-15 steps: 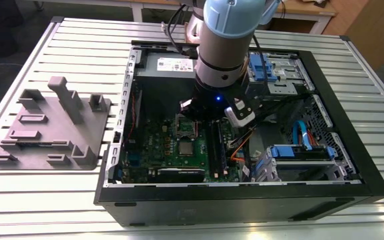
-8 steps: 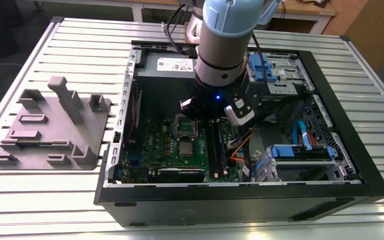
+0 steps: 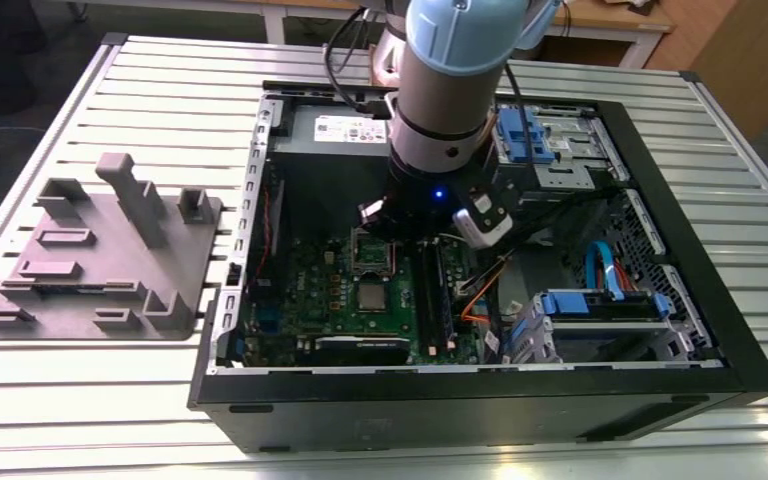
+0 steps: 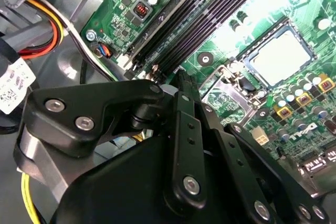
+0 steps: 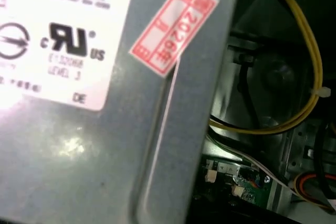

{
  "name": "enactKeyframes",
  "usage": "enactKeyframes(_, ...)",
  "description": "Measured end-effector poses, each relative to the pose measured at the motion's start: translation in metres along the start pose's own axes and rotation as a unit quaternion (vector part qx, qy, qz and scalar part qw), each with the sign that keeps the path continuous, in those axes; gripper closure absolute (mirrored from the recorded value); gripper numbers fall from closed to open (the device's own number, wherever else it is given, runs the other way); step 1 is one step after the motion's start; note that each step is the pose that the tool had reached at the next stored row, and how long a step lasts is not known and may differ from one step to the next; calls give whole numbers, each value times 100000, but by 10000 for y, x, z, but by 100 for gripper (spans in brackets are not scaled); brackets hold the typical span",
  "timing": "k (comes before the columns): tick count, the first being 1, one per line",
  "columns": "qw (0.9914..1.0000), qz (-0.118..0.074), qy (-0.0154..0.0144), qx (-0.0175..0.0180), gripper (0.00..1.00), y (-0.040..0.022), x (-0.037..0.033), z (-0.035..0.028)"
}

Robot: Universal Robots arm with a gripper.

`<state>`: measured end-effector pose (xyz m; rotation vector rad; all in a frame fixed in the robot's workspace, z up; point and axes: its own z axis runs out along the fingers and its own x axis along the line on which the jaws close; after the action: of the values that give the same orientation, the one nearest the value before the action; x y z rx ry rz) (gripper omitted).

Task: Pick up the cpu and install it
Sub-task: 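Close the cpu cover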

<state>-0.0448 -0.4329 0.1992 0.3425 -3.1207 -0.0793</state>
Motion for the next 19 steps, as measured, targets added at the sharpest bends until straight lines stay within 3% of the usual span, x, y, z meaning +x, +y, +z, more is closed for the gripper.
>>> enactKeyframes(4,100000,-150,-203,31,90,26,-2,5)
enactKeyframes(11,99996,-263,-863,143,90,49,52,8)
enactKeyframes(19,99993,-738,-871,170,90,53,59,-39)
